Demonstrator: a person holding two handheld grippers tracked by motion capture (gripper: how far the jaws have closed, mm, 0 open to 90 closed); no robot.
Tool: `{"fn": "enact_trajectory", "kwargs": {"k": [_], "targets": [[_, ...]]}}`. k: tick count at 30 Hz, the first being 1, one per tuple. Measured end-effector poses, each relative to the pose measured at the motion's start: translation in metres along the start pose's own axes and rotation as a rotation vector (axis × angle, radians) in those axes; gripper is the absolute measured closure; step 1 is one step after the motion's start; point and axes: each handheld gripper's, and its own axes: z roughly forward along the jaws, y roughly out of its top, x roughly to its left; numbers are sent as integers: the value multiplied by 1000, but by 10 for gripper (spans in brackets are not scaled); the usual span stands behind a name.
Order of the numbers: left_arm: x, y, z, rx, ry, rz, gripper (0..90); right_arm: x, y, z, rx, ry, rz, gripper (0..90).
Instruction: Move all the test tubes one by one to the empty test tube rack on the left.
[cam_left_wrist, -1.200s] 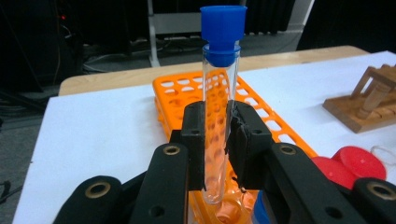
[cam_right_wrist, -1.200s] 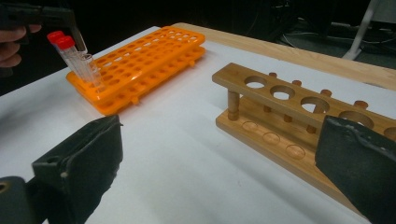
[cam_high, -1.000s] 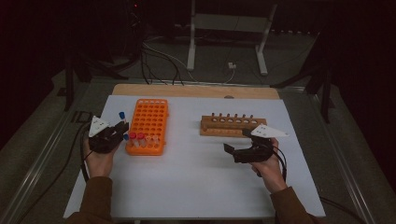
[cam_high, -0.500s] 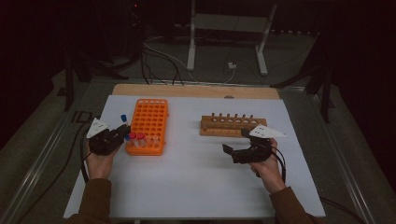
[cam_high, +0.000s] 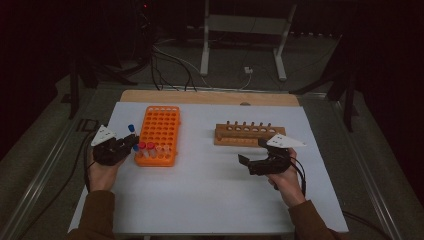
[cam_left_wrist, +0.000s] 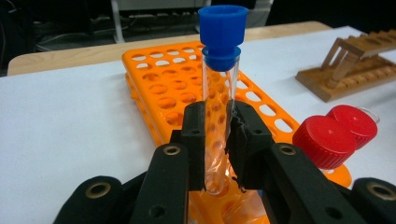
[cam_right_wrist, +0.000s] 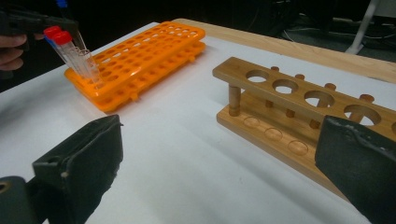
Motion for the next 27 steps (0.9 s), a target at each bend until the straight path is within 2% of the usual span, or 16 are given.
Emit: {"fn": "enact_trajectory", "kwargs": {"k": [4,9,13,18,23,27], "targets": [[4,6,1,45,-35,21,772,-1,-1,0,4,-5,4,15],[9,15,0,116,-87,72,771,-3,-2,0,6,-10,9,16],[14,18,-2,140,-119,77,770,-3,-2,1,9,-12,10,16],[16,21,0,170,-135,81,766,-2,-2,3,10,-12,8,19],[16,21,2,209,-131,108,753,-3,-2,2,9,-16,15,19],[18,19,2,213,-134,100,732,-3,-2,1,6,-20,15,19]]}}
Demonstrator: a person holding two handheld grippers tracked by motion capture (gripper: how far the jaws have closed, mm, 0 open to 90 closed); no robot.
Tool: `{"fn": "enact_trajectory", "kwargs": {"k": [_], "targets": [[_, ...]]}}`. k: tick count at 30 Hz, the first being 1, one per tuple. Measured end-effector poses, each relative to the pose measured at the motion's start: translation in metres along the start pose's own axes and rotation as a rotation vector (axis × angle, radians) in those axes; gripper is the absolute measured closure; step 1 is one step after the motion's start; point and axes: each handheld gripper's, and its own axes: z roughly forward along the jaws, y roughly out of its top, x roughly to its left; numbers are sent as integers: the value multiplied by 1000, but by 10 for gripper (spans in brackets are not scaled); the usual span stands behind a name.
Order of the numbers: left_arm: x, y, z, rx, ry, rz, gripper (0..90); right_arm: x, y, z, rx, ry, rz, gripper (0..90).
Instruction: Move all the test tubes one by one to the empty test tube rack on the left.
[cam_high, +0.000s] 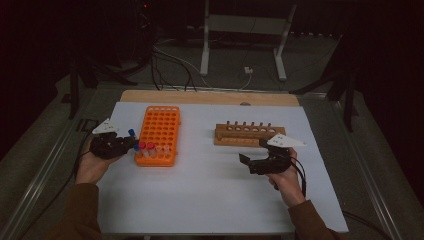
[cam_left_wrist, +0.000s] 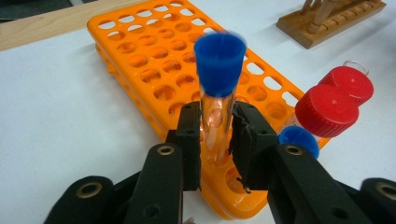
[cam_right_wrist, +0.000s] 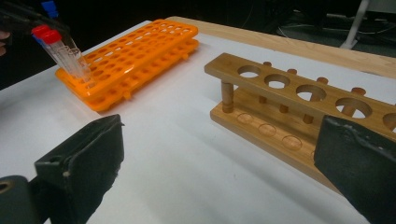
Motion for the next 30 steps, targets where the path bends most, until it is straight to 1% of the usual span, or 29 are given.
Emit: {"fn": "enact_trajectory", "kwargs": {"k": [4,7,9,13,16,26,30], "targets": [[1,0,-1,4,9,4,700,0,0,0,1,-1,2,20],[0,0,-3,8,13,13,698,0,0,0,1,-3,3,19],[0,0,-5,1,20,20,686,0,0,0,2,-2,3,19],[0,1,-7,-11,21,16,669,0,-1,1,6,-3,3,19],[1,2,-8,-21,22,18,670,0,-1,1,8,-1,3,19],[2,5,-17,-72,10,3,699,-1,-2,1,7,-3,6,20],[2,6,-16,-78,6,-4,727,0,-2,2,12,-1,5,20]]}}
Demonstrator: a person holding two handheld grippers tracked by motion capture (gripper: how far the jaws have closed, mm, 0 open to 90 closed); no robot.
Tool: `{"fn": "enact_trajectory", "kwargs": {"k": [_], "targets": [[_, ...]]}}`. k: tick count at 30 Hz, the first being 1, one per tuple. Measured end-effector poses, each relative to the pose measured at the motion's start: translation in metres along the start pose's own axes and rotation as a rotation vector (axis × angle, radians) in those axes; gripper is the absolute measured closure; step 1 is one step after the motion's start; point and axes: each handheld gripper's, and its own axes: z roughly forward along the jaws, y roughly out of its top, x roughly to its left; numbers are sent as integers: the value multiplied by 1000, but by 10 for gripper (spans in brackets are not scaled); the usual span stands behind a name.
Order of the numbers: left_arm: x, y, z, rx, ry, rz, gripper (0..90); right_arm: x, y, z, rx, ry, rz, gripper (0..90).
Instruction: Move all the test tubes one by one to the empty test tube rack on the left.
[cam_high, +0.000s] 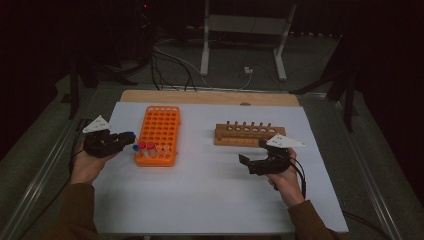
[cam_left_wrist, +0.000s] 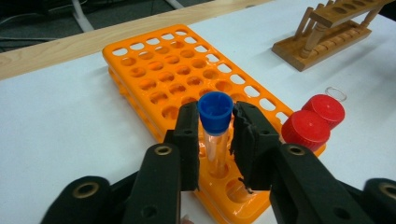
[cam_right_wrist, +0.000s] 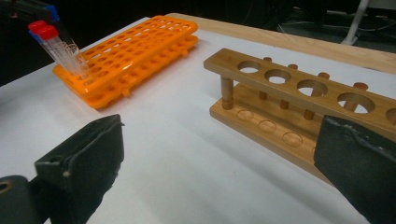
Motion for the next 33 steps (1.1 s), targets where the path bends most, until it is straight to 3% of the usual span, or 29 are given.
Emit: {"fn": "enact_trajectory", "kwargs": {"k": [9,13,21,24,33], "targets": [[-3,1,5,24,-10,11,765,-1,0,-1,-3,-2,1,20],[-5,1,9,65,-12,24,767,0,0,0,-1,-1,3,20],[-5,1,9,63,-14,3,749,-2,0,-2,-6,-1,4,20],[-4,0,8,51,-9,-20,689,-3,0,-2,-14,-1,5,20],[-2,-3,-7,-64,2,-111,461,-9,-1,-10,-46,-11,19,19]]}}
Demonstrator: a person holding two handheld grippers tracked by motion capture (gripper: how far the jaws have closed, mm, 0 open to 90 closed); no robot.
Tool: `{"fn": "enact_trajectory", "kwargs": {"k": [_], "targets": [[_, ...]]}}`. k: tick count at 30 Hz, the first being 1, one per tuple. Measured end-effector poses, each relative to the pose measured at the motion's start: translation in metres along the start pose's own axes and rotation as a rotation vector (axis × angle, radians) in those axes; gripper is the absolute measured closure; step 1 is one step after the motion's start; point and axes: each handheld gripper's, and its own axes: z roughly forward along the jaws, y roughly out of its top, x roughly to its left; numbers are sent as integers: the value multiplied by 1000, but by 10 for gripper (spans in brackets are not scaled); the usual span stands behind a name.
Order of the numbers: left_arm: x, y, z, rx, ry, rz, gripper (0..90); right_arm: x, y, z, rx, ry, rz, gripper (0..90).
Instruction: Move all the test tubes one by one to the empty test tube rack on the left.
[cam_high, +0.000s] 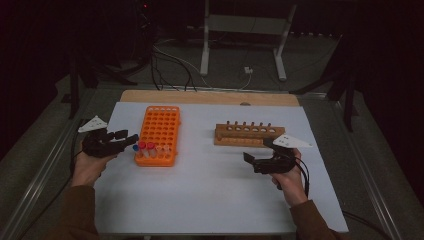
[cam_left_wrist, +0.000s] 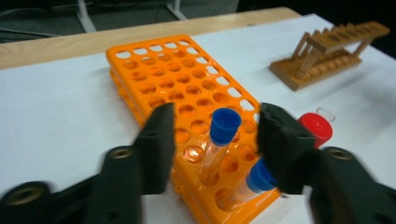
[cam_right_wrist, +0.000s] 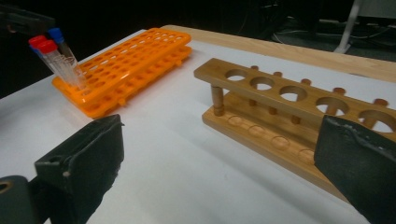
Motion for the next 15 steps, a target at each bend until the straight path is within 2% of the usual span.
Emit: {"fn": "enact_trajectory", "kwargs": {"k": [5,9,10,12,15], "targets": [[-8,-6,-7,-62,30,-7,296,-5,-2,-6,-12,-28,-7,19],[-18,-9,-11,-101,73,-19,175,-7,-4,-13,-32,-41,-10,18],[-21,-11,-12,-120,89,-21,161,-8,-5,-15,-37,-48,-11,18],[-26,-15,-13,-159,84,-42,158,-10,-7,-19,-49,-62,-19,18],[-36,-23,-13,-186,105,-34,118,-12,-11,-24,-62,-82,-33,18]]}}
